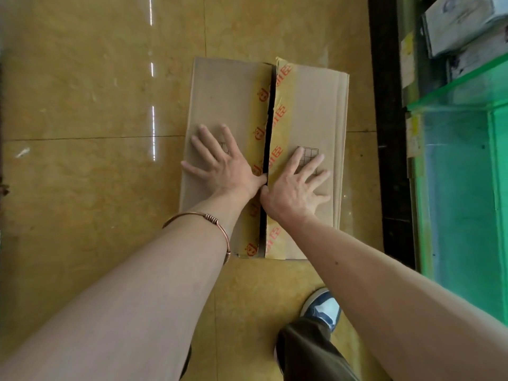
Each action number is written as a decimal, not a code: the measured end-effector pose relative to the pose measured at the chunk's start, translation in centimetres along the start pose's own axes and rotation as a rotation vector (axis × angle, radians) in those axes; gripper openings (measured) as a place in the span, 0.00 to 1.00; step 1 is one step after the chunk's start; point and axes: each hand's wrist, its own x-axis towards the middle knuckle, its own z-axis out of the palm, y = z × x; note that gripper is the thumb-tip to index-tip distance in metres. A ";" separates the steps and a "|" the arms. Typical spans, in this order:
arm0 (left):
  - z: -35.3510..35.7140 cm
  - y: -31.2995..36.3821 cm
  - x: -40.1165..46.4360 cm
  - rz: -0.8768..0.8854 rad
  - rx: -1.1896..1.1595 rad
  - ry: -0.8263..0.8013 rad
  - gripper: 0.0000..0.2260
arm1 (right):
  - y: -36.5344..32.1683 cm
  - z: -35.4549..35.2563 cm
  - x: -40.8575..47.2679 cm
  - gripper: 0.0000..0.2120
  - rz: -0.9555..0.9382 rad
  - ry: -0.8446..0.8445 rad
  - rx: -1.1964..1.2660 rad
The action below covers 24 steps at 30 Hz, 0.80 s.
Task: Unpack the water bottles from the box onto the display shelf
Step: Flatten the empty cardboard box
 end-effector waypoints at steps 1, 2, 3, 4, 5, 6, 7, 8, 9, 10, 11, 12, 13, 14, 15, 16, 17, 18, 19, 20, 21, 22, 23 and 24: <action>0.0 0.3 0.0 0.007 0.002 -0.006 0.58 | 0.2 -0.2 0.0 0.45 -0.003 0.001 -0.010; 0.0 0.3 0.0 0.009 0.002 -0.011 0.59 | 0.3 -0.3 -0.1 0.45 -0.008 0.001 -0.019; 0.0 0.1 0.0 0.008 -0.001 -0.015 0.59 | 0.3 -0.3 -0.2 0.45 -0.017 0.004 -0.028; -0.1 -0.1 0.1 0.009 -0.006 -0.016 0.58 | 0.4 -0.3 -0.3 0.46 -0.029 0.009 -0.033; -0.1 -0.4 0.0 0.011 -0.008 -0.020 0.58 | 0.4 -0.4 -0.5 0.46 -0.038 0.011 -0.033; -0.1 -0.6 -0.1 0.013 -0.008 -0.024 0.57 | 0.4 -0.4 -0.7 0.46 -0.043 0.010 -0.029; -0.2 -0.7 -0.3 0.014 -0.010 -0.026 0.57 | 0.4 -0.4 -0.8 0.46 -0.045 0.007 -0.024; -0.3 -0.6 -0.3 0.015 -0.015 -0.027 0.57 | 0.4 -0.5 -0.8 0.46 -0.045 0.004 -0.021; -0.4 -0.5 -0.4 0.011 -0.023 -0.031 0.56 | 0.4 -0.5 -0.8 0.46 -0.044 -0.001 -0.022; -0.5 -0.3 -0.4 0.004 -0.035 -0.034 0.56 | 0.4 -0.6 -0.9 0.46 -0.044 -0.006 -0.024; -0.7 -0.2 -0.4 -0.002 -0.049 -0.038 0.56 | 0.4 -0.7 -0.9 0.45 -0.044 -0.009 -0.024; -0.8 -0.1 -0.5 -0.006 -0.068 -0.049 0.56 | 0.4 -0.7 -1.1 0.45 -0.041 -0.014 -0.018; -1.0 -0.1 -0.8 -0.007 -0.088 -0.063 0.55 | 0.3 -0.8 -1.3 0.44 -0.037 -0.020 -0.008; -1.3 0.1 -1.0 -0.005 -0.112 -0.076 0.54 | 0.2 -1.0 -1.6 0.42 -0.034 -0.026 0.004; -1.6 0.4 -1.3 -0.004 -0.141 -0.091 0.52 | 0.1 -1.2 -1.8 0.41 -0.031 -0.033 0.018; -2.2 0.8 -1.7 -0.012 -0.175 -0.108 0.50 | -0.1 -1.4 -2.0 0.40 -0.025 -0.041 0.043; -2.8 1.1 -2.0 -0.028 -0.208 -0.120 0.48 | -0.3 -1.8 -2.3 0.39 -0.016 -0.046 0.074; -3.6 1.4 -2.2 -0.049 -0.238 -0.125 0.45 | -0.4 -2.4 -2.6 0.38 -0.007 -0.046 0.104; -4.4 1.6 -2.3 -0.075 -0.267 -0.125 0.43 | -0.3 -3.0 -2.8 0.38 0.000 -0.041 0.125; -5.1 1.5 -2.4 -0.104 -0.298 -0.125 0.41 | -0.2 -3.7 -3.1 0.38 0.001 -0.029 0.142; -5.7 1.3 -2.4 -0.132 -0.320 -0.130 0.39 | 0.1 -4.4 -3.5 0.38 0.000 -0.013 0.159; -6.2 1.0 -2.4 -0.156 -0.331 -0.133 0.35 | 0.5 -5.1 -3.7 0.37 0.003 0.006 0.183; -6.7 0.5 -2.4 -0.177 -0.325 -0.123 0.31 | 0.9 -5.8 -3.9 0.35 0.021 0.018 0.214; -7.2 0.0 -2.4 -0.194 -0.305 -0.099 0.26 | 1.3 -6.5 -4.0 0.32 0.057 0.020 0.245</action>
